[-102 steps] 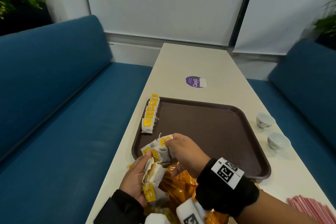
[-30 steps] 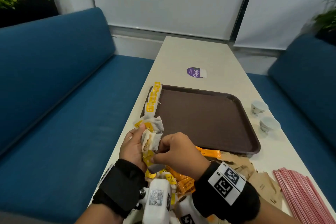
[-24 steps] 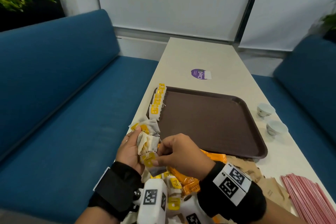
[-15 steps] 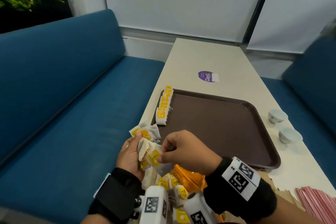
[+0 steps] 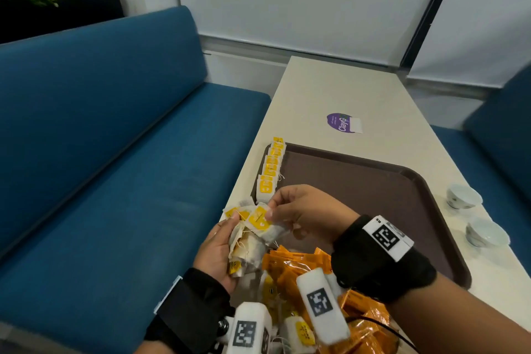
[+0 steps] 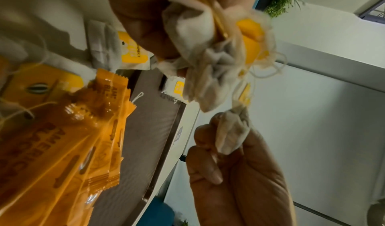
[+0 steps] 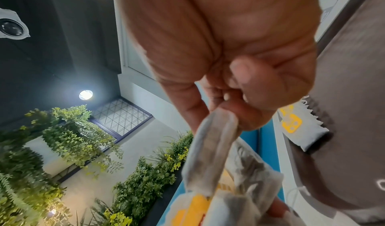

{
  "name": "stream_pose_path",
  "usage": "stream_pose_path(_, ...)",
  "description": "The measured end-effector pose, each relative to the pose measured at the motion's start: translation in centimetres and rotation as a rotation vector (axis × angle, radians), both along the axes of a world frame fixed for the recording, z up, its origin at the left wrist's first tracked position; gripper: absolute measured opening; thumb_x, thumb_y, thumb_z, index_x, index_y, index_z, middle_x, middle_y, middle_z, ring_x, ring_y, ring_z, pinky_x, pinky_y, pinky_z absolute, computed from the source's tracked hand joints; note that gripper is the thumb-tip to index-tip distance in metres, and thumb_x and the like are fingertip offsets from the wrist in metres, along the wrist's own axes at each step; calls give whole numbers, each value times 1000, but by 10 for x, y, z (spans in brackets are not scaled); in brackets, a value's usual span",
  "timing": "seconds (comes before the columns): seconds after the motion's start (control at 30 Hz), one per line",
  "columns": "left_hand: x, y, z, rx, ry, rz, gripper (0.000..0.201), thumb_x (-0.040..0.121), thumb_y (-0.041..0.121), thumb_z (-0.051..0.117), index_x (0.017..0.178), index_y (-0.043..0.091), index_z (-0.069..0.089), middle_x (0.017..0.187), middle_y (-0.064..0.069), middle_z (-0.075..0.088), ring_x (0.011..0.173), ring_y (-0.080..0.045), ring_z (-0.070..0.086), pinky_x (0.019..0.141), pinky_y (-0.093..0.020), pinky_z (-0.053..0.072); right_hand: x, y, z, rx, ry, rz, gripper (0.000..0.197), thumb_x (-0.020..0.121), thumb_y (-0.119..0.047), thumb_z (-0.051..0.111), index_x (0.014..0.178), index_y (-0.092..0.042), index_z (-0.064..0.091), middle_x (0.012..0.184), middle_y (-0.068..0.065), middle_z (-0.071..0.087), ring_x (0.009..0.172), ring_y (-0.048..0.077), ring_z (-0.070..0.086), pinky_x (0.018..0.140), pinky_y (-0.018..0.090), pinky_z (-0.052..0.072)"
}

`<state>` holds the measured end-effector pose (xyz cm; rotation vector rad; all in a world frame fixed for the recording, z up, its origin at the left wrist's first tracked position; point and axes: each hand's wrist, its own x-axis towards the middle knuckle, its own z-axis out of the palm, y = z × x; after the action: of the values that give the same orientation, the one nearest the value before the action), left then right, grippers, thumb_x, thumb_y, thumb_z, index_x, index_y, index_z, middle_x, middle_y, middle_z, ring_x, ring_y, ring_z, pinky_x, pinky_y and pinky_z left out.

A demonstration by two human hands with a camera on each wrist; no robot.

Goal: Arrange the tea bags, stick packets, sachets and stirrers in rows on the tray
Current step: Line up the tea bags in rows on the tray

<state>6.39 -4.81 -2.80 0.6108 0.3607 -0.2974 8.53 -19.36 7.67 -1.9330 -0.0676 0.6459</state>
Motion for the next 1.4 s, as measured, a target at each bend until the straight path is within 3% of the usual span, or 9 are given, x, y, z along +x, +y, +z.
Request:
stream_pose_path(0.17, 5, 1, -1, -35, -1, -7, 54, 81, 27, 55, 129, 3, 51, 121, -24, 60, 84, -29, 71, 61, -37, 58, 7, -8, 2, -19, -12, 37, 13, 89, -5, 60, 97, -12, 68, 74, 5, 56, 54, 8, 41, 48, 22, 31)
stream_pose_path(0.33, 6, 1, -3, -21, -15, -27, 49, 84, 28, 53, 127, 5, 54, 120, -23, 62, 94, -32, 67, 75, -44, 58, 11, -15, 10, -91, -4, 95, 17, 89, -6, 60, 99, -17, 69, 71, 1, 58, 54, 6, 45, 48, 19, 34)
stream_pose_path(0.57, 8, 3, 5, -5, -13, -13, 50, 87, 31, 51, 128, 2, 53, 124, -27, 57, 86, -32, 68, 60, -37, 58, 10, -21, 14, -81, 34, 177, 24, 84, -8, 67, 107, -15, 67, 64, -2, 53, 52, 6, 45, 47, 18, 36)
stream_pose_path(0.7, 7, 3, 1, 47, 19, 32, 47, 89, 30, 54, 127, 2, 52, 122, -27, 58, 93, -36, 65, 68, -43, 58, 10, -25, 16, -82, 51, 208, 28, 82, -9, 69, 109, -14, 68, 60, -7, 57, 53, 7, 47, 48, 18, 39)
stream_pose_path(0.87, 5, 0, 4, 214, -23, 121, 15, 91, 23, 53, 91, 9, 57, 85, -15, 66, 72, -24, 64, 67, -39, 55, 6, -29, 15, -82, 104, 223, 23, 85, -6, 66, 106, -15, 67, 59, -10, 62, 50, 4, 52, 49, 18, 41)
stream_pose_path(0.97, 3, -2, 6, 277, -63, 150, 14, 91, 22, 54, 84, 11, 56, 68, -7, 67, 59, -17, 64, 58, -32, 55, 4, -28, 15, -62, 118, 159, 20, 84, -3, 66, 100, -15, 62, 59, -5, 62, 47, 6, 51, 46, 19, 39)
stream_pose_path(1.07, 2, -3, 8, 339, -78, 154, 14, 88, 24, 58, 85, 11, 57, 68, -6, 65, 56, -15, 63, 52, -28, 53, -1, -19, 14, -149, 60, 116, 21, 81, 1, 67, 94, -15, 59, 66, 2, 61, 51, 11, 50, 45, 21, 39)
stream_pose_path(1.17, 1, -4, 12, 352, -102, 150, 14, 86, 23, 59, 86, 10, 58, 70, -9, 66, 54, -15, 63, 49, -26, 52, -7, -7, 10, -343, -173, 159, 22, 78, -1, 66, 87, -19, 58, 74, -5, 54, 62, 8, 49, 56, 22, 41)
stream_pose_path(1.4, -1, -5, 19, 329, -110, 142, 13, 88, 21, 57, 85, 8, 57, 68, -10, 66, 55, -18, 64, 49, -28, 54, -21, 4, 3, -596, -450, 454, 29, 79, -4, 66, 104, -13, 55, 77, -9, 47, 68, 10, 47, 59, 24, 44)
